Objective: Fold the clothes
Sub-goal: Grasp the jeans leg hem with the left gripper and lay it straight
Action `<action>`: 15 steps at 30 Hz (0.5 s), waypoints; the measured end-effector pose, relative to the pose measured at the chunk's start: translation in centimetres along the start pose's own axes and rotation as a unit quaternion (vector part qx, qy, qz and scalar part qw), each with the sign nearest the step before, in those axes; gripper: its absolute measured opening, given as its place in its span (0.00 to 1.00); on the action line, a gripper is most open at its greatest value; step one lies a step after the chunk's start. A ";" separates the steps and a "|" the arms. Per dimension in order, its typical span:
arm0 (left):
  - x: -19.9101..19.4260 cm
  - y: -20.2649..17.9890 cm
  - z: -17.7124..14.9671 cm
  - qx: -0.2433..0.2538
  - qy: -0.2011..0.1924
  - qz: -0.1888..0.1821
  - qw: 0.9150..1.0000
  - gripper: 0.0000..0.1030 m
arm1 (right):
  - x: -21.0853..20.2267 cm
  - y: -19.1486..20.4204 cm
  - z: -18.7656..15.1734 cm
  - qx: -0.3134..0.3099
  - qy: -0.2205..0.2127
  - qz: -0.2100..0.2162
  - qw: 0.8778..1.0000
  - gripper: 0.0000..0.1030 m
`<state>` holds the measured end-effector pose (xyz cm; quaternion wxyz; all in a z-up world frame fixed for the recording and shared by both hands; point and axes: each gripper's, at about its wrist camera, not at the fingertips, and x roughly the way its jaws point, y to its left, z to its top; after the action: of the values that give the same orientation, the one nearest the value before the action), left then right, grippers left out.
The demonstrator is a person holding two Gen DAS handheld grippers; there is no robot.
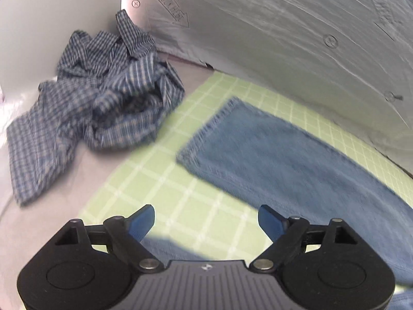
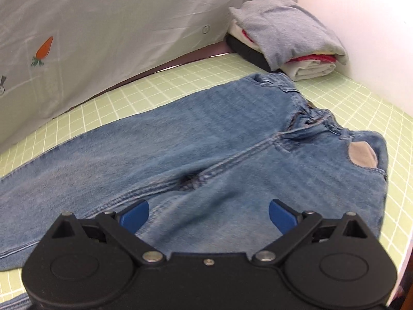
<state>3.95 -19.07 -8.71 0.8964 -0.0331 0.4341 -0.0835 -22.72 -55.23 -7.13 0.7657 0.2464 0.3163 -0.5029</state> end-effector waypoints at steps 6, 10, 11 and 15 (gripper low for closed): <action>-3.4 -2.4 -6.9 -0.006 0.033 0.004 0.999 0.86 | -0.7 -6.5 -1.2 0.020 0.016 -0.009 1.000 0.97; -5.3 -4.0 -10.8 -0.015 0.052 0.008 0.998 0.86 | -0.7 -10.6 -1.4 0.017 0.031 -0.020 0.999 0.97; -5.7 -4.4 -11.6 -0.017 0.056 0.009 0.998 0.86 | -0.7 -11.5 -1.2 0.015 0.032 -0.020 0.999 0.97; -6.9 -6.3 -14.4 -0.019 0.067 0.013 0.997 0.87 | -0.5 -14.8 -0.7 0.003 0.037 -0.020 0.999 0.98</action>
<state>-12.33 -23.83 -11.50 0.8656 -0.0390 0.4950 -0.0654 -36.73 -59.95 -8.06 0.7427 0.2609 0.3478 -0.5093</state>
